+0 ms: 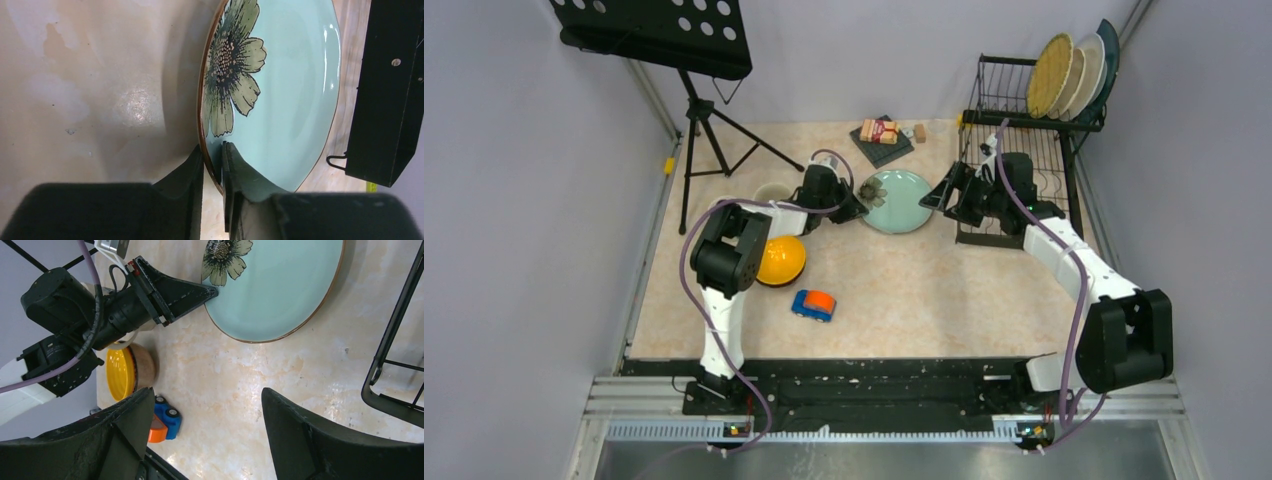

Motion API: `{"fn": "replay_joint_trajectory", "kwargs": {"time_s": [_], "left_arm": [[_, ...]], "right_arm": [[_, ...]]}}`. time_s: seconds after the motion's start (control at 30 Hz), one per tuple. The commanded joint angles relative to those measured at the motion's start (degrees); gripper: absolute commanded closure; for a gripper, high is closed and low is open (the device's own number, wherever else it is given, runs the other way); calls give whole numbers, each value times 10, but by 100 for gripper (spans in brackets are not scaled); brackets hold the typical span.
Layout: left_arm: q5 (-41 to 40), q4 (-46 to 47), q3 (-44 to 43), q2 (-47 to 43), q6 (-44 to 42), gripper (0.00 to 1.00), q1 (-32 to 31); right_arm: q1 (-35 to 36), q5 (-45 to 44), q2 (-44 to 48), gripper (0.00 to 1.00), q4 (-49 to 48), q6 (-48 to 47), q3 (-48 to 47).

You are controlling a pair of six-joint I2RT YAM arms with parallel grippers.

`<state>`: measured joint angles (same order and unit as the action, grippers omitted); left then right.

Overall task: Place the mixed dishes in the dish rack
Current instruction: Pick up the plate at the center of the board.

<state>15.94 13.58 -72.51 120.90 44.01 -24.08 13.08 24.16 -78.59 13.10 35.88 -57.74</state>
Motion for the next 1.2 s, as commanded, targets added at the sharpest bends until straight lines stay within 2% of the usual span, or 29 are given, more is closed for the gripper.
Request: {"fn": "replay_joint_trajectory", "kwargs": {"time_s": [0.0,0.2,0.37,0.73,0.87,1.0,1.17], "left_arm": [[2,-6,14,12,-4,86,-3],[-15,-18,27,-13,-29,100,-2],[-8,-40,31,-36,-66,100,-2],[38,-190,14,-54,-206,100,-3],[23,-227,-3,-41,-253,100,-1],[19,-251,-27,-28,-257,95,2],[49,-233,-43,-4,-217,91,5]], "right_arm": [[5,12,-6,21,-13,2,-5],[5,13,-9,21,-17,6,-3],[6,19,-15,21,-21,9,-3],[6,37,-34,21,-30,13,1],[6,43,-44,21,-36,17,3],[6,46,-52,21,-28,16,3],[6,45,-52,21,-24,12,5]]}}
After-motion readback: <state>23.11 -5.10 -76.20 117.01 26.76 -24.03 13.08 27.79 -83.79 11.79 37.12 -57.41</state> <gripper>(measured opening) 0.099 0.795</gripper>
